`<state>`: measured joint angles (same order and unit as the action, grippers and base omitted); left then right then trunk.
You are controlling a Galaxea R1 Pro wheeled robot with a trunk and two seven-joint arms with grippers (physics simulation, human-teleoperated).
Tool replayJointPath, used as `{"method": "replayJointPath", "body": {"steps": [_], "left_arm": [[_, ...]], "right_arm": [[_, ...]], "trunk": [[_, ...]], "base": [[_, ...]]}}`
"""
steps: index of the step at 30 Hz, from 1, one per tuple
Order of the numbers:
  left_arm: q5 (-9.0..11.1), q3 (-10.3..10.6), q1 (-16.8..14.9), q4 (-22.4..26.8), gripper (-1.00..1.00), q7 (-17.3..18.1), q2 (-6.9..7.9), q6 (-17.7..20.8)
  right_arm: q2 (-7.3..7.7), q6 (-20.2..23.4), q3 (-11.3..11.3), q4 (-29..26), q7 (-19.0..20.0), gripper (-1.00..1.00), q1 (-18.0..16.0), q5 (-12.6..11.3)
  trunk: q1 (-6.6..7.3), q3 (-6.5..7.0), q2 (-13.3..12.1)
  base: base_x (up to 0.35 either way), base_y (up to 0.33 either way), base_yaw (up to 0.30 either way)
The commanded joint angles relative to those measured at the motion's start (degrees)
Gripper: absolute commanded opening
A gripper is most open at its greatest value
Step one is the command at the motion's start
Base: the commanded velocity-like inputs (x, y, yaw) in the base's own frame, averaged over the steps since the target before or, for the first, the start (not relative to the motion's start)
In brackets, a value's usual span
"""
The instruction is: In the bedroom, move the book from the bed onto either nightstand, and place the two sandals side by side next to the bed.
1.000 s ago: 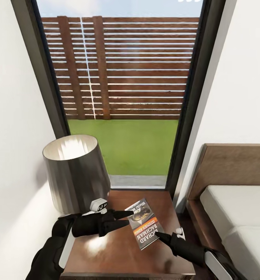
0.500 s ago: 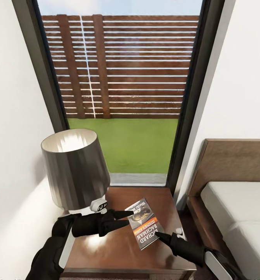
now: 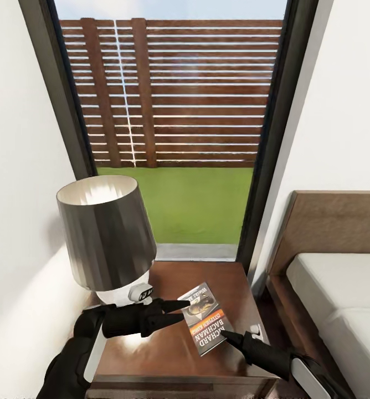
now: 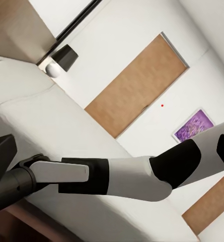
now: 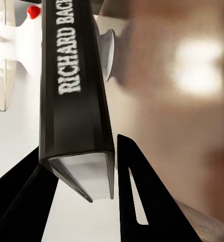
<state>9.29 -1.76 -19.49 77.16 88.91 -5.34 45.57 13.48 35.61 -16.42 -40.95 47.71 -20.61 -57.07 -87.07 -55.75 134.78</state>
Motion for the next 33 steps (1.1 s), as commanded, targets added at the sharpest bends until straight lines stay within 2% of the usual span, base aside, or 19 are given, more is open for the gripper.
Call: {"method": "replayJointPath", "body": {"steps": [1, 7, 16, 22, 33], "left_arm": [[-0.15, -0.08, -0.02, 0.01, 1.0, 0.3, -0.05, 0.62], [-0.15, -0.08, -0.02, 0.01, 1.0, 0.3, -0.03, 0.59], [-0.15, -0.16, -0.05, 0.01, 1.0, 0.33, -0.02, 0.65], [-0.1, -0.17, -0.02, 0.01, 1.0, 0.33, -0.02, 0.66], [-0.07, -0.17, -0.02, 0.01, 1.0, 0.38, -0.02, 0.66]], "right_arm": [[0.06, 0.43, -0.19, -0.01, -0.07, -1.0, -0.05, -0.68], [0.06, 0.43, -0.19, -0.01, -0.07, -1.0, -0.04, -0.68], [0.06, 0.43, -0.19, 0.0, -0.07, -1.0, -0.05, -0.68], [0.06, 0.43, -0.19, 0.0, -0.07, -1.0, -0.05, -0.68], [0.06, 0.43, -0.19, -0.01, -0.07, -1.0, -0.05, -0.68]], "trunk": [[-0.21, -0.24, 0.44], [-1.53, -1.31, 2.85], [-1.53, -1.31, 2.85], [-1.53, -1.31, 2.85], [-1.53, -1.31, 2.85]], "base": [[0.0, 0.0, 0.0], [0.0, 0.0, 0.0], [0.006, 0.0, 0.0], [0.175, 0.0, 0.0], [0.041, 0.0, 0.0]]}}
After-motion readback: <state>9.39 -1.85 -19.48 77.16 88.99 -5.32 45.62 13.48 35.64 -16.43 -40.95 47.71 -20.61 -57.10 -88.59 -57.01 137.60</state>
